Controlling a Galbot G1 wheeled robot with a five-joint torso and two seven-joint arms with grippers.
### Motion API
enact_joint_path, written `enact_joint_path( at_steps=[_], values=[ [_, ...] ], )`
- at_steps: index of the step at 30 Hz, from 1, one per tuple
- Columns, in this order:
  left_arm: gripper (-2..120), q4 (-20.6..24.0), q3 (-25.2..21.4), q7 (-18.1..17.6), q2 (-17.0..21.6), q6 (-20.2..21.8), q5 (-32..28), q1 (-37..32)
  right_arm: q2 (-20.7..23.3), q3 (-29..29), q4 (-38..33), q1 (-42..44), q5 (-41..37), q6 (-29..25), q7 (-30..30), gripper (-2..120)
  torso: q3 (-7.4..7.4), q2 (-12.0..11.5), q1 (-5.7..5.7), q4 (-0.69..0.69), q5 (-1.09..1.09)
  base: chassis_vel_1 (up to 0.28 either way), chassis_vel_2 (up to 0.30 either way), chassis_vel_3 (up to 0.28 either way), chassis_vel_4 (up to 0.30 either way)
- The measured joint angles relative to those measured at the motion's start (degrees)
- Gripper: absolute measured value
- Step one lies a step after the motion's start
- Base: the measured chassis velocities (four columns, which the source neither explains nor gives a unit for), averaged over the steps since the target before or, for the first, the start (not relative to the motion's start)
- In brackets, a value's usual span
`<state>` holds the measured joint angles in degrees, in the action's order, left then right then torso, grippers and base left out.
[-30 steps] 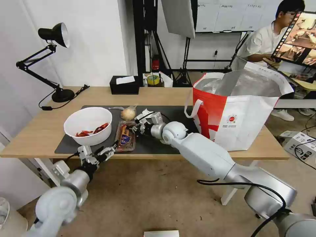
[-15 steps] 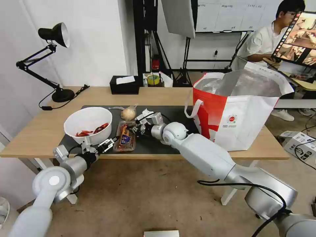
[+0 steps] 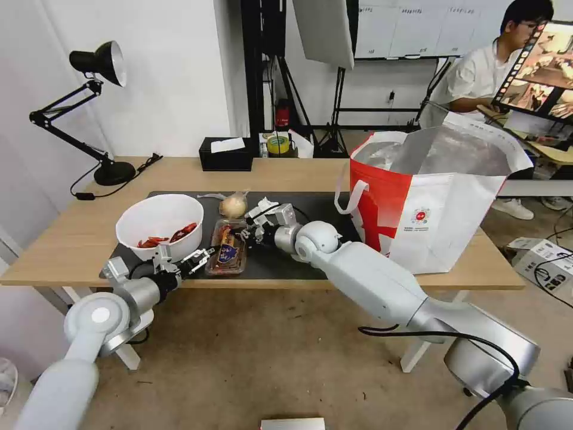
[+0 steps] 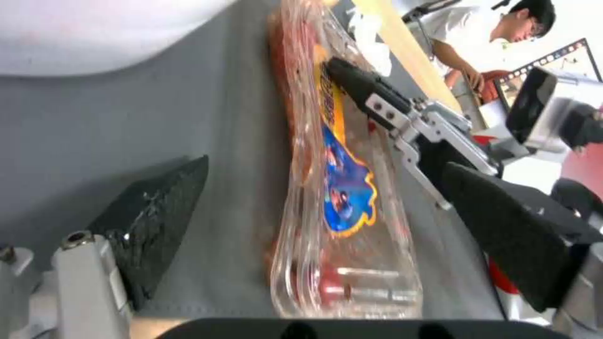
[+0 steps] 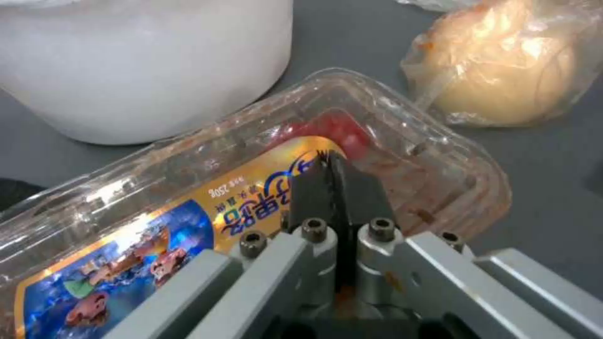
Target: Pick up the trash from the table and place it into the takeout bag.
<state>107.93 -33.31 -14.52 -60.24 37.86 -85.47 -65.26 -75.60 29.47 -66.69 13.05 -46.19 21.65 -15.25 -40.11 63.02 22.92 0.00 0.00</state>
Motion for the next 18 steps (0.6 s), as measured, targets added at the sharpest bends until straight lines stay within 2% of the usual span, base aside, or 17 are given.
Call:
enact_joint_path(
  at_steps=[18],
  values=[
    [100,-0.5,3.0,-3.2,-2.2,-2.6,0.4,1.9,-0.1,-0.2,0.3,0.1,0.0,0.0,-0.1,0,0.00,0.0,0.00,0.01,0.01,0.000,0.000,0.000,0.000]
  ],
)
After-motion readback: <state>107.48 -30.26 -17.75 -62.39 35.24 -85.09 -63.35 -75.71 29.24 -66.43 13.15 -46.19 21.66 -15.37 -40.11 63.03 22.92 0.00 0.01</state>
